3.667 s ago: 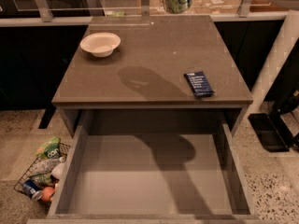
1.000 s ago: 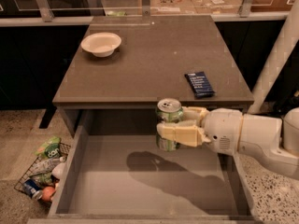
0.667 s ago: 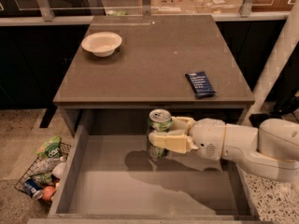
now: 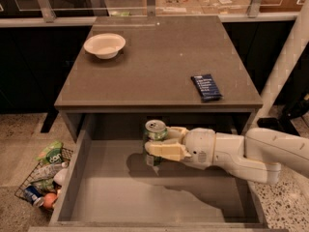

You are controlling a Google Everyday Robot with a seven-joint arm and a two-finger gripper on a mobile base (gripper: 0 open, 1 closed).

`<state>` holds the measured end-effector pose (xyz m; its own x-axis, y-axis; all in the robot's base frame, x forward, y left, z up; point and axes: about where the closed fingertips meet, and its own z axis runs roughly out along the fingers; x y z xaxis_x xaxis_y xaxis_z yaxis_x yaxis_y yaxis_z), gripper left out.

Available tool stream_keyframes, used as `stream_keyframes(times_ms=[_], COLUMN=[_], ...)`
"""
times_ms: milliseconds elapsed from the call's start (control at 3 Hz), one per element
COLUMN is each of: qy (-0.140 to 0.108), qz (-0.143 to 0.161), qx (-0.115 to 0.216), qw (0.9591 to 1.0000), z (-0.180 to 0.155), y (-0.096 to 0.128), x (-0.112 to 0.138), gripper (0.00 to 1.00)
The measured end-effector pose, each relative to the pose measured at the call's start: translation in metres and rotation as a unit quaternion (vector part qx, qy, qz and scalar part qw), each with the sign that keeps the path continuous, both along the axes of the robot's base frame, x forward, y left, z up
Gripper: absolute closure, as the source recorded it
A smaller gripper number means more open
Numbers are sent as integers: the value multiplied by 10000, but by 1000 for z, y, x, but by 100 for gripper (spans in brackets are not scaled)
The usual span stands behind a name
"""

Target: Place green can into top drawer

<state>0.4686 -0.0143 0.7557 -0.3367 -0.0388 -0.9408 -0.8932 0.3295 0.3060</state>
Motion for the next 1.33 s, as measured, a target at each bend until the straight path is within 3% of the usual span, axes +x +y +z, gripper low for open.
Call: stream_keyframes(times_ms=[333,667,1000,1333], qy=[-102,-563,-755,-769], qz=[-5,323,707,914], qx=[263,261,-11,-255], qw=[9996,9976,9946,9925], z=[-10,-12,-13,-24], y=[5,12,25,41], x=[2,1,-3,-7], gripper=[100,100,100,100])
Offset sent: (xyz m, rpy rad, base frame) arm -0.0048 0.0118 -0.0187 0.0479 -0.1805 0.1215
